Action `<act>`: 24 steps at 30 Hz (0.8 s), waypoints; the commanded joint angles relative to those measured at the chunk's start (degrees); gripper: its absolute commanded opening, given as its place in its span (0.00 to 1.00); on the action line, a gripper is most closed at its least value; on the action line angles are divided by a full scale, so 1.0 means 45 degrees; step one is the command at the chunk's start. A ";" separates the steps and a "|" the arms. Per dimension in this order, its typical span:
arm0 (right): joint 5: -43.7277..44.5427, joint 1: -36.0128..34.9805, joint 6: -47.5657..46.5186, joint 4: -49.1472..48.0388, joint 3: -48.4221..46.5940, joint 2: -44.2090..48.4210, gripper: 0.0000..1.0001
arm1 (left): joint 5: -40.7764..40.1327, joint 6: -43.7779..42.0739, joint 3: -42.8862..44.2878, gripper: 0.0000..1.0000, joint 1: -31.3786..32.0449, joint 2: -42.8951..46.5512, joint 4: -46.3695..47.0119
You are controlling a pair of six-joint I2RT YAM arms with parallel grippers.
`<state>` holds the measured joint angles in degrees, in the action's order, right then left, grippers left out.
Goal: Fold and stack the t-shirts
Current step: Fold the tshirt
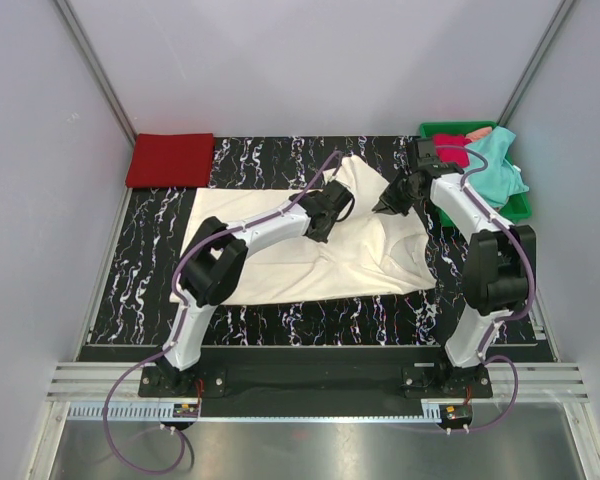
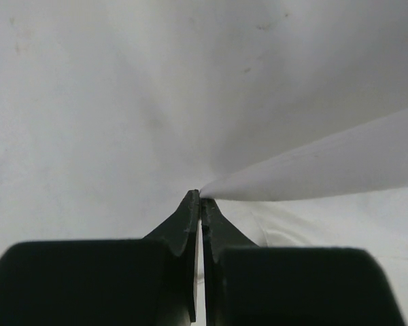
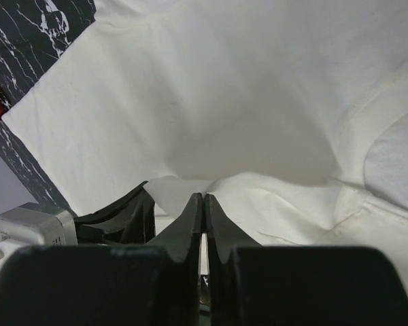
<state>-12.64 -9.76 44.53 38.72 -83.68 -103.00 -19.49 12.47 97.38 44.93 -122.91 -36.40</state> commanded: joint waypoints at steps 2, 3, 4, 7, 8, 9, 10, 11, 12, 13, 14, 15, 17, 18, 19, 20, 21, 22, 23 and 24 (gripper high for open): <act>0.0583 0.0099 -0.0501 -0.0557 -0.0194 -0.0079 0.07 | -0.0104 -0.0056 0.0488 0.03 -0.0198 -0.0264 -0.0777; 0.0583 0.0098 -0.0502 -0.0673 -0.0155 -0.0138 0.07 | -0.0103 -0.0037 0.0488 0.03 -0.0199 -0.0322 -0.0816; 0.0603 0.0098 -0.0482 -0.0771 -0.0116 -0.0196 0.07 | -0.0065 0.0002 0.0585 0.04 -0.0199 -0.0361 -0.0875; 0.0485 0.0137 -0.0619 -0.1027 -0.0290 -0.0664 0.16 | -0.0200 0.0138 0.1148 0.14 -0.0218 -0.0750 -0.1459; 0.0602 0.0118 -0.0928 -0.0620 -0.0697 -0.0801 0.25 | -0.0317 0.0236 0.1365 0.20 -0.0218 -0.0888 -0.1945; 0.0738 0.0118 -0.1144 -0.0403 -0.0856 -0.1034 0.31 | -0.0434 0.0295 0.1580 0.33 -0.0218 -0.0967 -0.2104; 0.1049 0.0118 -0.1378 -0.0150 -0.0993 -0.1095 0.36 | -0.0610 0.0373 0.1563 0.36 -0.0218 -0.0890 -0.2183; 0.1284 0.0195 -0.1787 0.0858 -0.1478 -0.1192 0.45 | -0.0766 0.0470 0.1504 0.41 -0.0218 -0.0754 -0.2223; 0.1499 0.0254 -0.1926 0.1390 -0.1676 -0.1251 0.48 | -0.0864 0.0510 0.1368 0.51 -0.0257 -0.0366 -0.2300; 0.1927 0.0332 -0.2102 0.1802 -0.1755 -0.1174 0.51 | -0.0827 0.0665 0.1367 0.58 -0.0315 -0.0149 -0.2378; 0.2028 0.0391 -0.2432 0.2309 -0.1563 -0.0999 0.56 | -0.0768 0.0744 0.1348 0.61 -0.0354 0.0104 -0.2476; 0.2067 0.0643 -0.2532 0.2546 -0.1387 -0.0456 0.62 | -0.0613 0.0783 0.1328 0.63 -0.0452 0.0687 -0.2670; 0.2205 0.0898 -0.2708 0.2975 -0.0415 0.0288 0.67 | -0.0125 0.0881 0.1114 0.64 -0.0530 0.1373 -0.2886; 0.2127 0.1112 -0.2786 0.3055 -0.0041 0.1065 0.67 | 0.0070 0.0901 0.0688 0.63 -0.0569 0.2130 -0.2906; 0.2068 0.1211 -0.2806 0.3172 0.0330 0.1382 0.66 | 0.0459 0.0998 0.0393 0.60 -0.0608 0.2505 -0.2907; 0.2145 0.1328 -0.2729 0.3482 0.1030 0.1695 0.64 | 0.0753 0.1095 0.0081 0.57 -0.0763 0.2896 -0.2907; 0.2204 0.1561 -0.2690 0.3524 0.1443 0.2258 0.59 | 0.1085 0.1193 -0.0753 0.56 -0.0862 0.3615 -0.2829; 0.2398 0.1718 -0.2554 0.3486 0.1872 0.2554 0.56 | 0.1687 0.1368 -0.1207 0.51 -0.0979 0.3990 -0.2732; 0.2535 0.1874 -0.2456 0.3427 0.2669 0.3040 0.51 | 0.1867 0.1466 -0.1694 0.49 -0.1251 0.4342 -0.2499; 0.2672 0.2088 -0.2378 0.3446 0.2967 0.3219 0.47 | 0.2043 0.1545 -0.2627 0.47 -0.1427 0.4983 -0.2419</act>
<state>-3.86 -1.91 33.78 51.24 -74.70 -93.38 -15.22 17.34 91.18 40.75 -107.24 -47.83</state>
